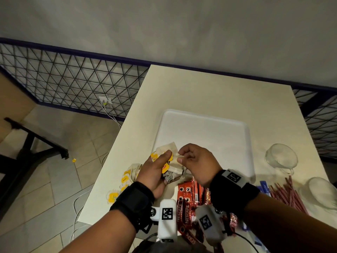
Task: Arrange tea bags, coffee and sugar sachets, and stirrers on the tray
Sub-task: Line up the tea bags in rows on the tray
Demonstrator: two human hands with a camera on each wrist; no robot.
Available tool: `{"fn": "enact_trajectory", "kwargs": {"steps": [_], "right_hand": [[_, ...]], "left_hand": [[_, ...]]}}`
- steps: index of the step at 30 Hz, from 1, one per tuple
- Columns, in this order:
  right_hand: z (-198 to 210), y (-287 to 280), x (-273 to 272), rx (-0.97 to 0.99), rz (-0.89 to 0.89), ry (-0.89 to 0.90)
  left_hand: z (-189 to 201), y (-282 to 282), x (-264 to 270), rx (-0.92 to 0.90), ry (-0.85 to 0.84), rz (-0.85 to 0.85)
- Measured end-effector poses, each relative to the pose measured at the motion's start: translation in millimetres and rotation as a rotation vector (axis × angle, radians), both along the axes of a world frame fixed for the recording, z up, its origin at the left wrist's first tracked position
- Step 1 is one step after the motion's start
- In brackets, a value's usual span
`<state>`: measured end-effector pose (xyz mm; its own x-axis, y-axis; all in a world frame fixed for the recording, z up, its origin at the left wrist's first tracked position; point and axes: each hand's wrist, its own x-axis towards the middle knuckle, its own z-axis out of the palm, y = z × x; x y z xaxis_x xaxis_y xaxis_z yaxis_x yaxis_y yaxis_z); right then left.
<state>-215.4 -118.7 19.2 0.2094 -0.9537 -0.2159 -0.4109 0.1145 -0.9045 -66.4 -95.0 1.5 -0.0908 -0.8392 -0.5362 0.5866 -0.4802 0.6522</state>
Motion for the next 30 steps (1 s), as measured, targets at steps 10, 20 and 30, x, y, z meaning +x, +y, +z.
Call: {"fn": "enact_trajectory", "kwargs": {"steps": [10,20,30], "right_hand": [[11.0,-3.8,-7.1,0.081,0.003,-0.217],[26.6,-10.9,-21.7,0.124,-0.01,-0.162],[23.7,-11.7,-9.0,0.123,0.082,0.216]], "left_hand": [[-1.7,-1.8,5.0,0.014,0.01,0.095],[-9.2,10.5,53.6,-0.098,-0.07,-0.186],[1.6,13.9,48.0,-0.281,-0.41,-0.301]]}}
